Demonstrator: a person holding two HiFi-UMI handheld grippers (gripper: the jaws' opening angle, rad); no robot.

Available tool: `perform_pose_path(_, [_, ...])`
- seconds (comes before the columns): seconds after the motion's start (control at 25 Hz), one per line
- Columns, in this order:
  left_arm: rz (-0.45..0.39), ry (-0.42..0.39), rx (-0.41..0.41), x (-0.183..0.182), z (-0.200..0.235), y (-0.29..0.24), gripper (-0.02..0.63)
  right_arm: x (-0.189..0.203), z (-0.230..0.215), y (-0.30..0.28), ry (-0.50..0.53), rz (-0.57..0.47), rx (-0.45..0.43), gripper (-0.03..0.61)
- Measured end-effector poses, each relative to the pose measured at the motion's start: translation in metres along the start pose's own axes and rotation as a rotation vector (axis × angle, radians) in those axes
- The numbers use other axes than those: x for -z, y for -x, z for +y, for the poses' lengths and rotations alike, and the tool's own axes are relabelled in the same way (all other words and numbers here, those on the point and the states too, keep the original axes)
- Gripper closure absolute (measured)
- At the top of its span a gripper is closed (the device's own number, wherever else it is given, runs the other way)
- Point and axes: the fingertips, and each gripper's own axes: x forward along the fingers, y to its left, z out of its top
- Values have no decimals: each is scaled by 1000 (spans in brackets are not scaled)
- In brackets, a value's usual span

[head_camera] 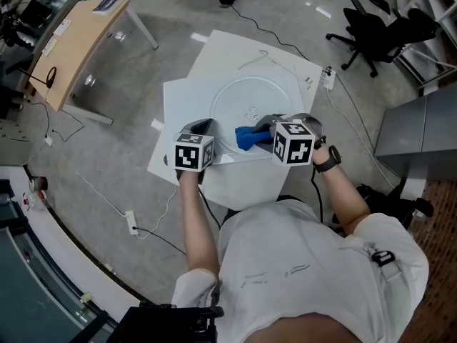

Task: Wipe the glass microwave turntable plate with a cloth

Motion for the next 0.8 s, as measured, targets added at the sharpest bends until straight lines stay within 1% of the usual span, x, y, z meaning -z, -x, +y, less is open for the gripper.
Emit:
perform_pose_path(0.12, [-1, -2, -3, 1, 1, 0, 614, -18, -13, -15, -7, -17, 16, 492])
perform_pose_path(0.2, [-2, -3, -3, 1, 1, 0, 614, -24, -27, -21, -16, -15, 45, 492])
perform_pose_path(0.4, [0, -7, 1, -1, -1, -1, 614, -22, -70, -28, -66, -7, 175, 492])
perform_pose_path(0.48, [1, -10, 3, -1, -3, -1, 614, -13, -87, -24, -99, -4, 235, 492])
perform_pose_path(0.6, [1, -16, 6, 0, -5, -2, 614, 12, -109, -12, -157, 15, 318, 492])
perform_pose_path(0.68, [-1, -18, 7, 0, -5, -2, 614, 30, -116, -1, -191, 36, 355, 494])
perform_pose_path(0.8, [-2, -19, 7, 2, -4, -1, 614, 53, -114, 15, -223, 77, 383, 494])
